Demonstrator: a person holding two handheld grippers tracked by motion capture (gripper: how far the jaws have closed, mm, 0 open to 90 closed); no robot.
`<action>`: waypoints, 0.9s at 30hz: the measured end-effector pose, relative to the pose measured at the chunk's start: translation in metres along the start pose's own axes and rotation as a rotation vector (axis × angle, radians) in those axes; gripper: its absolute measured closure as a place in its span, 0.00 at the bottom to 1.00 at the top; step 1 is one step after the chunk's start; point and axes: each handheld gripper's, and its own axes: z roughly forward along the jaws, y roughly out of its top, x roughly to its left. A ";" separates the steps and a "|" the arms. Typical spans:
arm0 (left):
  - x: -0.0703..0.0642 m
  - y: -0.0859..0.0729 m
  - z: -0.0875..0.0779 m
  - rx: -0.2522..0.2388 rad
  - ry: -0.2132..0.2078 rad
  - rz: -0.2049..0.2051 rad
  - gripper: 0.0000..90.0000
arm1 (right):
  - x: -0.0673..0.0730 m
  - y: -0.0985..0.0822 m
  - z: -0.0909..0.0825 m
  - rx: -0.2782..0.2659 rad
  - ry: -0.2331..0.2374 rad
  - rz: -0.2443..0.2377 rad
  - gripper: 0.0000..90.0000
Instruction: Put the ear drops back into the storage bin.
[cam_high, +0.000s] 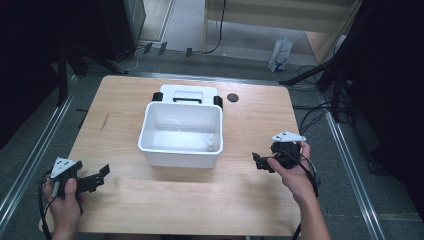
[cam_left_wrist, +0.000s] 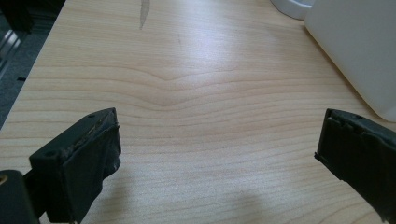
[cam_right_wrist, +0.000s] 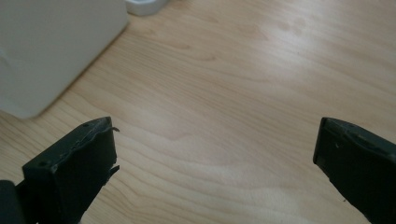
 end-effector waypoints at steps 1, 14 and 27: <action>0.000 0.000 0.000 0.001 0.001 0.001 0.01 | -0.002 -0.006 0.001 -0.005 -0.013 0.006 0.00; 0.000 0.000 0.000 0.000 0.005 0.002 0.01 | -0.024 -0.094 -0.004 -0.087 -0.029 0.155 0.00; 0.000 0.000 0.001 0.006 0.005 -0.004 0.01 | -0.042 -0.134 -0.023 -0.203 -0.054 0.258 0.00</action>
